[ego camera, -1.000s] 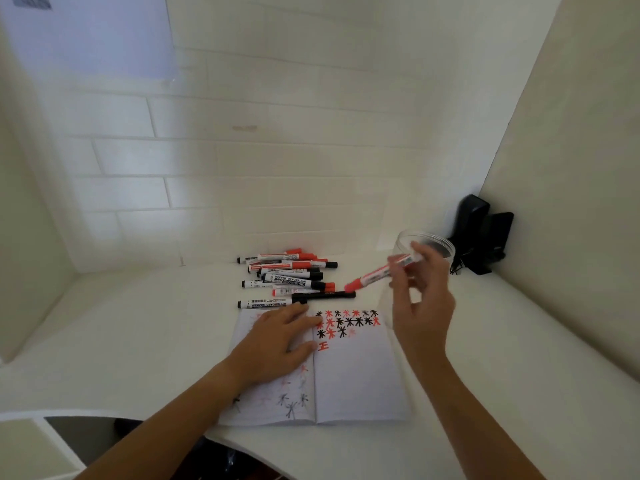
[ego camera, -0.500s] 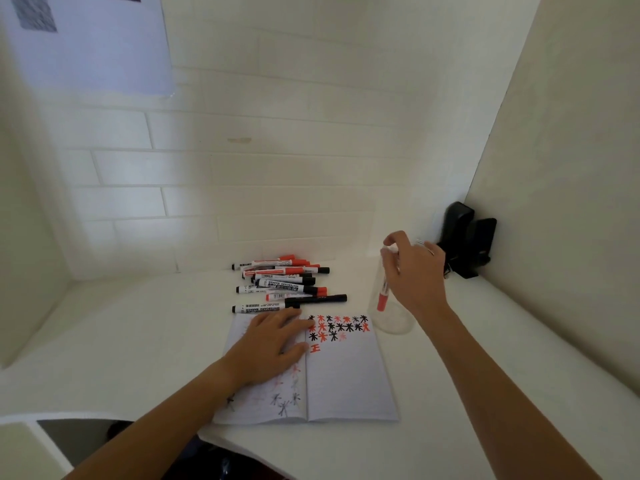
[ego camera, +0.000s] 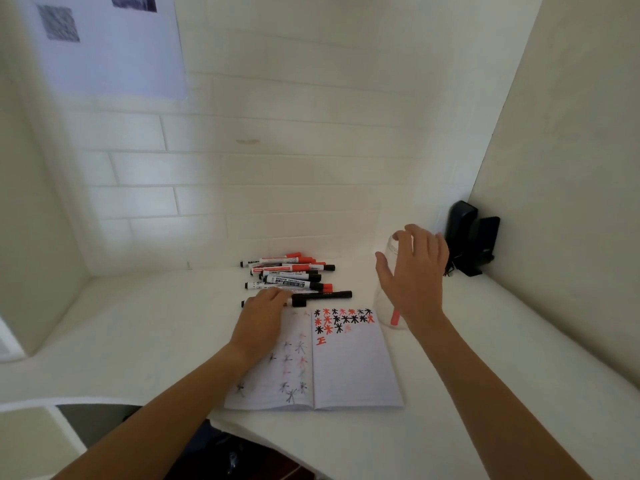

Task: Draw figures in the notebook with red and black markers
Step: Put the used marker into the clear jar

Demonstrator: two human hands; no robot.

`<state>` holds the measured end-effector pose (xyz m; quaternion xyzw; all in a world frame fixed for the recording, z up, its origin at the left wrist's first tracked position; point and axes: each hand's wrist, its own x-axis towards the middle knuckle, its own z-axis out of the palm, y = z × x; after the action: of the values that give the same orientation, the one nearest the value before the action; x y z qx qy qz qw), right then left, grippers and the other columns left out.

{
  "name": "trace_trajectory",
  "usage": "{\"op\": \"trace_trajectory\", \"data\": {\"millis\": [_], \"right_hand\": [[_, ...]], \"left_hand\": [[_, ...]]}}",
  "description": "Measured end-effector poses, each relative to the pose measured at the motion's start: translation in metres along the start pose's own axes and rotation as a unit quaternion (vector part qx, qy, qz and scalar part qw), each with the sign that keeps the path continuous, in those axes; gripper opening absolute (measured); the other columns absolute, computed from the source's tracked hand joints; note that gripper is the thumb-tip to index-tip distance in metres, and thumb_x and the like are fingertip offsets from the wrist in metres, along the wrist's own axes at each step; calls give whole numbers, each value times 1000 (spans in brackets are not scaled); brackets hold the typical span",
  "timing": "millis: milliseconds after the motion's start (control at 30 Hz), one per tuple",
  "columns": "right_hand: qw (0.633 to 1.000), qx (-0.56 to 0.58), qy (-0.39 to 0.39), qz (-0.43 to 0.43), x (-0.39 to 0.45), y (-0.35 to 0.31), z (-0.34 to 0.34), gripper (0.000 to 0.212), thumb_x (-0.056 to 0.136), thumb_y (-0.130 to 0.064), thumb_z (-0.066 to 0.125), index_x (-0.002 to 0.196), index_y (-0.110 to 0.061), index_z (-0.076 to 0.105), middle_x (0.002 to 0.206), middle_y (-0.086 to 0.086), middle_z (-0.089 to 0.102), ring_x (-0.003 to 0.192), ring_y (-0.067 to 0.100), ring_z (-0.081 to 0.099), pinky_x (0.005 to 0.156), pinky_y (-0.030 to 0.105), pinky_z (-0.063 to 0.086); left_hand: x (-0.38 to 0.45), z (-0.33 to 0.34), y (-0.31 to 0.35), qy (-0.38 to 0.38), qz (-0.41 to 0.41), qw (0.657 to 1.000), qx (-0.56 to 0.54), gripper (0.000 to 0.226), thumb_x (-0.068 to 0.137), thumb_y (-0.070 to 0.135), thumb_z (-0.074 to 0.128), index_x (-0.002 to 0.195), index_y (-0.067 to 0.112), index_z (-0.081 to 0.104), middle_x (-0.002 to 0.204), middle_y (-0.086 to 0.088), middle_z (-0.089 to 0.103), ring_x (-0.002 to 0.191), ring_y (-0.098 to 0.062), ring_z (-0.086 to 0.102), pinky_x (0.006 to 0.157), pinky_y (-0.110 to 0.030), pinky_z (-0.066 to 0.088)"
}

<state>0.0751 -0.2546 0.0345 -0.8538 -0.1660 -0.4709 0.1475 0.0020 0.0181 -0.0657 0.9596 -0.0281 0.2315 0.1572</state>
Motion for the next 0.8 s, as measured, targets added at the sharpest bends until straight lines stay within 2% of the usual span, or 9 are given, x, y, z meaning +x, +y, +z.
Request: {"op": "trace_trajectory", "data": {"millis": [100,167,233,300,367,533,667,733,800], "right_hand": [[996,55,15,-67,-31,-25,-1,19,93,-18,62,108,-7,64,126,15,61,120,32,56,105,47,46],[988,120,-47,-85,-54,-42,8,14,92,-13,59,102,-7,66,114,10,64,105,23,60,90,36,55],[974,164,-139,-75,-78,-50,23,14,92,-17,53,97,-10,65,100,2,63,91,14,55,78,28,54],[961,180,-199,-65,-98,-50,37,20,94,-24,46,93,-13,63,94,-2,60,86,12,52,72,25,49],[957,178,-220,-66,-111,-47,47,23,95,-26,45,92,-14,63,92,-2,61,84,14,53,71,27,48],[959,186,-205,-63,-113,-45,49,10,95,-22,57,99,-16,64,95,-3,62,87,14,55,74,33,53],[958,221,-171,-71,-110,-49,43,28,97,-35,59,118,-17,63,112,-3,65,101,12,58,87,23,49],[956,222,-167,-92,-111,-52,40,29,97,-35,58,118,-16,64,108,-2,67,97,12,59,82,24,52],[959,197,-162,-121,-112,-53,41,25,98,-32,54,113,-15,66,98,-2,69,86,15,62,70,28,55]], "left_hand": [[5,2,-6,-2,-14,999,50,60,89,-8,53,142,22,54,137,-2,58,128,-23,50,104,-37,39],[8,1,-11,-6,-5,998,64,51,93,-3,53,138,21,57,133,-2,60,126,-24,52,103,-37,39],[11,1,-14,1,9,997,73,47,90,-4,58,130,20,62,124,-1,63,119,-24,56,98,-38,43],[12,2,-17,19,37,995,87,45,83,-7,66,119,20,68,110,1,64,105,-22,59,85,-34,46],[13,0,-17,50,65,994,79,41,80,-7,70,112,19,69,104,3,62,96,-18,56,79,-30,48],[11,-23,20,113,106,983,-99,22,89,4,64,107,15,59,106,4,57,93,-9,54,80,-19,48],[-2,-30,53,13,26,926,-377,22,87,-2,69,98,14,61,93,8,60,90,-12,63,78,-19,55],[-9,-23,56,-28,-4,905,-424,21,87,1,73,99,15,64,92,11,62,89,-12,66,80,-22,56],[-12,-18,52,-40,-21,893,-447,24,87,9,76,105,18,63,95,10,62,91,-17,67,84,-28,57]]}}
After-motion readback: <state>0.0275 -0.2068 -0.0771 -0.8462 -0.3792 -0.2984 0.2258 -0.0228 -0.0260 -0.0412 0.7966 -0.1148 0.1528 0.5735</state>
